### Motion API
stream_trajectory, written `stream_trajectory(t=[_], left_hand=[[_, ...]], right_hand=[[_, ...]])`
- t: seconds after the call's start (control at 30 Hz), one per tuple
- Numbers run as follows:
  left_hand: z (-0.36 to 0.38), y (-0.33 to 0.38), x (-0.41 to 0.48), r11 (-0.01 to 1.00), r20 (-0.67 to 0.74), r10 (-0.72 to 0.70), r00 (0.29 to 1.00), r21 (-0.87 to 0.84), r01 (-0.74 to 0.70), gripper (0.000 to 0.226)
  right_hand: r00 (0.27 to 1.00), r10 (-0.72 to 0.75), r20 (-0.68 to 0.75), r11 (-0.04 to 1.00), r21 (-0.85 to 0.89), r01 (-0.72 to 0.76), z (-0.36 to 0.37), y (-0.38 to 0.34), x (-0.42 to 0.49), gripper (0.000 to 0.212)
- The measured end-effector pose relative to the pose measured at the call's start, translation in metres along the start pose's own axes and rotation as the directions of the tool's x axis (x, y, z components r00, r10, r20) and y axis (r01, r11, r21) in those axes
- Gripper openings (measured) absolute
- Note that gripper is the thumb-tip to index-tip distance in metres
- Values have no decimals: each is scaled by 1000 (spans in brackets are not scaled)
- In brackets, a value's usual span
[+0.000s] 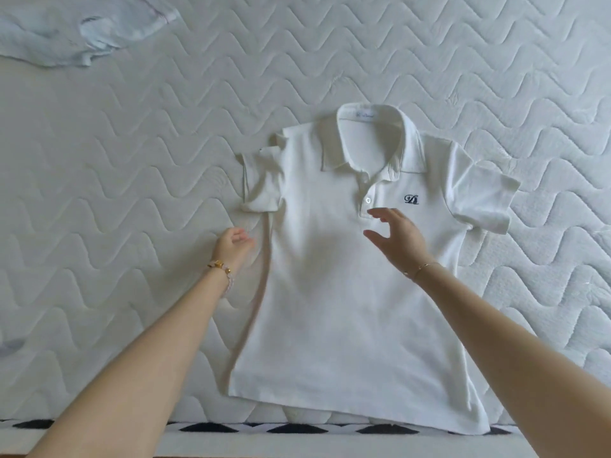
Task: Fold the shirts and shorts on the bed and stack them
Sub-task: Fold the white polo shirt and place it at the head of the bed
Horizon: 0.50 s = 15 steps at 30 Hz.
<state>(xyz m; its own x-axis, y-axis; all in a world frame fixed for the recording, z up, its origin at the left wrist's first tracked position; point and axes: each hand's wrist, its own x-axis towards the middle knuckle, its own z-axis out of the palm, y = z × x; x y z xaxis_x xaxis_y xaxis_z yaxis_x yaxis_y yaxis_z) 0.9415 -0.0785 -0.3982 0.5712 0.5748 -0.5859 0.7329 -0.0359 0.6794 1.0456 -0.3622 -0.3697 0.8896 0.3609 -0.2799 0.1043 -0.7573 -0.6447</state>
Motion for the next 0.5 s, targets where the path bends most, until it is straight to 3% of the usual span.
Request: stream_trajectory(t=[0.23,0.5], left_hand=[[4,44,68,995,-70,61,996,-72,-66,40],[21,89,121,987,-86,156,984,-22,-158,36]], right_hand=[[976,-197,97,960,-182,212,40,-37,88,50],[960,-251,127,915,-292,278,59,-31,119,50]])
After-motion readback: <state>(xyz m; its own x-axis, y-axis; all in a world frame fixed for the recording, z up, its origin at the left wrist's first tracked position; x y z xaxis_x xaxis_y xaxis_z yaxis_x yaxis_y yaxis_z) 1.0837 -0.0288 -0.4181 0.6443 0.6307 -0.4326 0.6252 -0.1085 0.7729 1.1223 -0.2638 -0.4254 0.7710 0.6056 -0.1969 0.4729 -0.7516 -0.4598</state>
